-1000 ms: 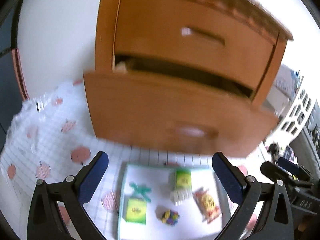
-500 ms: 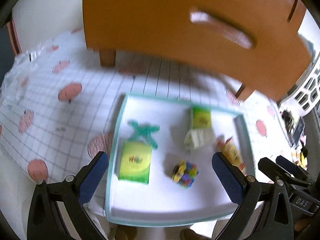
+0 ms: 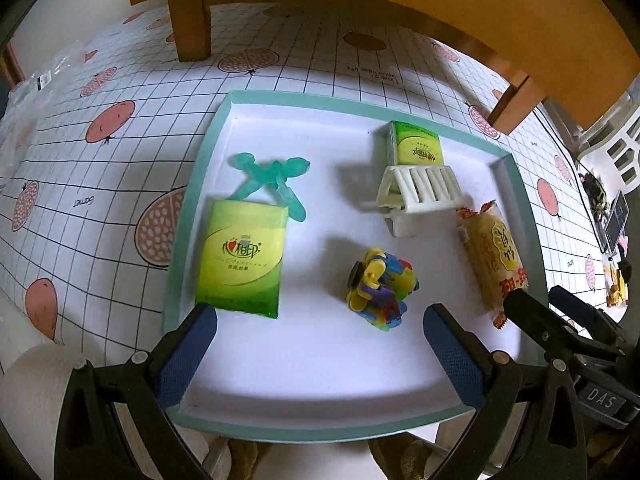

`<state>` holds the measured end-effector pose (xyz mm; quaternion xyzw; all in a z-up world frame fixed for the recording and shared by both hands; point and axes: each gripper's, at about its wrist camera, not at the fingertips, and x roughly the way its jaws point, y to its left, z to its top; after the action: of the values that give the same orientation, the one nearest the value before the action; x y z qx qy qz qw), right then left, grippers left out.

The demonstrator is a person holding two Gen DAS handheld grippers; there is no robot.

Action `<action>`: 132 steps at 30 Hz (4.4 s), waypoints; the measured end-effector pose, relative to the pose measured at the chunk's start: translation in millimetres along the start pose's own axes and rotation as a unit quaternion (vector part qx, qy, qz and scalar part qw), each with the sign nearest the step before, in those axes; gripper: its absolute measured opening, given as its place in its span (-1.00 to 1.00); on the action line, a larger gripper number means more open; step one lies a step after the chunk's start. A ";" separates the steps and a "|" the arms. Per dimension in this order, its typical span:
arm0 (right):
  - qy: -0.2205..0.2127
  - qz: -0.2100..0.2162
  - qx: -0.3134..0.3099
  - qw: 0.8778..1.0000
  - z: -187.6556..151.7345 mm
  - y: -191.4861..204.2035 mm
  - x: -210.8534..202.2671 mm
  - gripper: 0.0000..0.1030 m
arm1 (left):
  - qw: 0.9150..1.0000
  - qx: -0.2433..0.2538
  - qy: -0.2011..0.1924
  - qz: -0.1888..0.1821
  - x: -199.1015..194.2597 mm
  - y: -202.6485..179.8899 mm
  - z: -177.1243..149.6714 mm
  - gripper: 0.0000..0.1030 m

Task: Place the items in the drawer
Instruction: 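Withdraw both tools from the drawer back over the white tray, then grasp the colorful block toy with the left tool while the right tool grasps the yellow snack packet, then lift the block toy with the left tool while the right tool carries the snack packet toward the drawer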

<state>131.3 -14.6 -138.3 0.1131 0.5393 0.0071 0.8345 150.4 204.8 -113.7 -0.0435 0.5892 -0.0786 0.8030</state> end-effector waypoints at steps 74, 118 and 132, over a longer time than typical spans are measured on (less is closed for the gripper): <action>0.017 -0.073 -0.074 0.994 1.3 25.9 34.8 -0.24 | 0.992 0.119 -0.031 0.031 25.6 -31.4 10.6 -0.08; -0.136 0.000 -0.044 0.990 40.1 52.3 -111.0 -0.26 | 0.978 0.047 -0.193 -0.057 -130.2 -14.4 49.3 -0.18; -0.266 0.023 -0.096 0.959 114.3 91.8 -222.1 -0.26 | 0.939 0.075 -0.325 -0.083 -250.8 -31.4 129.0 -0.18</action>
<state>151.6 24.4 124.2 0.0425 0.2917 0.0479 0.9544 197.4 215.4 166.0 -0.0545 0.2826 -0.1705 0.9424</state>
